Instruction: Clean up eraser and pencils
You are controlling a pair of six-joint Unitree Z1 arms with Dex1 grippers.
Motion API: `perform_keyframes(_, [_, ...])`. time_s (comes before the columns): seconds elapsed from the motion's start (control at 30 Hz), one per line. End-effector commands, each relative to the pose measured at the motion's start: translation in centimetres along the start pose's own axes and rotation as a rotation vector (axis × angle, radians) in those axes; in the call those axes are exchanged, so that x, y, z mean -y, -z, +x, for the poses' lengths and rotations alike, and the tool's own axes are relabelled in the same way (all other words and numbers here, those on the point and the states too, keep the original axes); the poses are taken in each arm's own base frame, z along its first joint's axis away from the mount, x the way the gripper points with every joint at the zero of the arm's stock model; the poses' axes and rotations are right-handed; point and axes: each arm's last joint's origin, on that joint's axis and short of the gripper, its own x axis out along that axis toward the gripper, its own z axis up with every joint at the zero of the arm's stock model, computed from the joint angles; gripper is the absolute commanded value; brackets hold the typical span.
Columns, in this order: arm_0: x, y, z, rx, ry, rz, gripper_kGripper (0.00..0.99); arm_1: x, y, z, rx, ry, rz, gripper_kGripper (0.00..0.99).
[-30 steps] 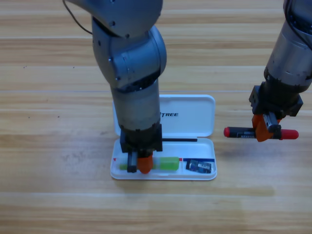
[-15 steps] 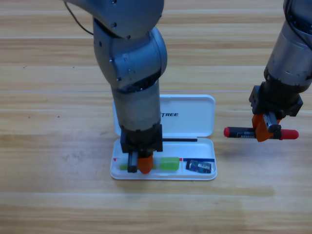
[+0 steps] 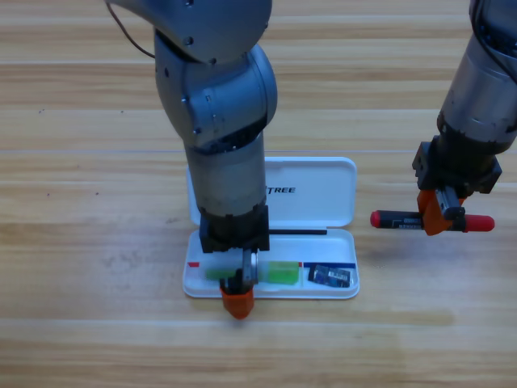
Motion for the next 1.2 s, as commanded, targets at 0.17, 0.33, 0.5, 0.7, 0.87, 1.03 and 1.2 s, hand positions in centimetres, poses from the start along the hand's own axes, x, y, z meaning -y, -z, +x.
perform_keyframes(0.17, [0.1,2.4,-5.1,0.013,-0.035,-0.011,0.989,-1.3,-5.0,2.2,-0.034,-0.025,-0.077,0.0])
perform_keyframes(0.33, [0.5,8.0,-12.0,0.071,-0.096,-0.07,0.99,-1.6,-8.8,3.5,-0.044,-0.037,-0.107,0.0])
perform_keyframes(0.5, [-0.4,13.2,-13.2,0.068,-0.106,-0.132,0.989,-1.1,-12.5,5.4,-0.055,-0.017,-0.13,0.0])
perform_keyframes(0.7, [-0.6,15.6,-12.5,0.046,-0.088,-0.154,0.99,0.5,-14.9,7.6,-0.056,0.011,-0.119,0.0])
perform_keyframes(0.87, [-0.1,16.0,-11.7,0.042,-0.067,-0.156,0.99,1.1,-15.6,8.8,-0.06,0.018,-0.115,0.0])
perform_keyframes(1.03, [0.2,16.2,-11.3,0.04,-0.061,-0.158,0.99,1.3,-15.8,9.1,-0.06,0.021,-0.107,0.0])
perform_keyframes(1.2, [0.4,16.4,-11.4,0.042,-0.063,-0.158,0.99,1.2,-15.7,9.0,-0.063,0.018,-0.103,0.0])
